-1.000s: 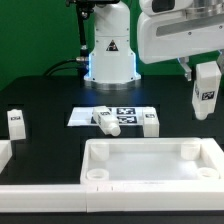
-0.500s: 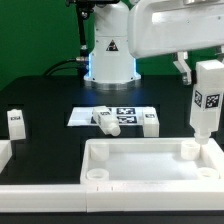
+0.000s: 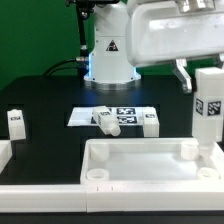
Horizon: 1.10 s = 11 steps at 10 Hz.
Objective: Assemble desk
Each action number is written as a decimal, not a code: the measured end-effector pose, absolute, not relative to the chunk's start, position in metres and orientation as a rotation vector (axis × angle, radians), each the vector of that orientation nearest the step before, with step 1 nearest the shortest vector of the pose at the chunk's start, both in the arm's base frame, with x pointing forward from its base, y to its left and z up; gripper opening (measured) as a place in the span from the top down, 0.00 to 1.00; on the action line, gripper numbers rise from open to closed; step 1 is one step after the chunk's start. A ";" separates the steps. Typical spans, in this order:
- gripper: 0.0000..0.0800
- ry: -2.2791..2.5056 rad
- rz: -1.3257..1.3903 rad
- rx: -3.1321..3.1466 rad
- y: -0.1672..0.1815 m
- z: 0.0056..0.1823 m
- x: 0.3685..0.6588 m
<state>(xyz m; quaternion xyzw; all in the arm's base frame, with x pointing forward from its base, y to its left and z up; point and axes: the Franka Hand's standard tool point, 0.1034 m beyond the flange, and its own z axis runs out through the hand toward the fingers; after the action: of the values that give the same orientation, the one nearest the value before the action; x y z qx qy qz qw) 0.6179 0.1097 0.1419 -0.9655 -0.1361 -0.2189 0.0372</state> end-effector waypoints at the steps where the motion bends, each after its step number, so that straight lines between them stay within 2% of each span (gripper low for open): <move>1: 0.64 -0.419 -0.668 -2.963 0.112 0.140 0.618; 6: 0.64 -0.414 -0.597 -2.973 0.112 0.140 0.626; 11: 0.64 -0.390 -0.552 -2.981 0.107 0.126 0.630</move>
Offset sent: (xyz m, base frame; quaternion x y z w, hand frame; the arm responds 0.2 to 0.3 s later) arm 0.0000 0.0000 0.0000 0.0000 0.0000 0.0000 1.0000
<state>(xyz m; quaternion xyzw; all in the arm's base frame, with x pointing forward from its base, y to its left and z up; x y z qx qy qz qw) 0.6297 0.1068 0.1263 -0.9743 -0.1276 -0.1805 0.0424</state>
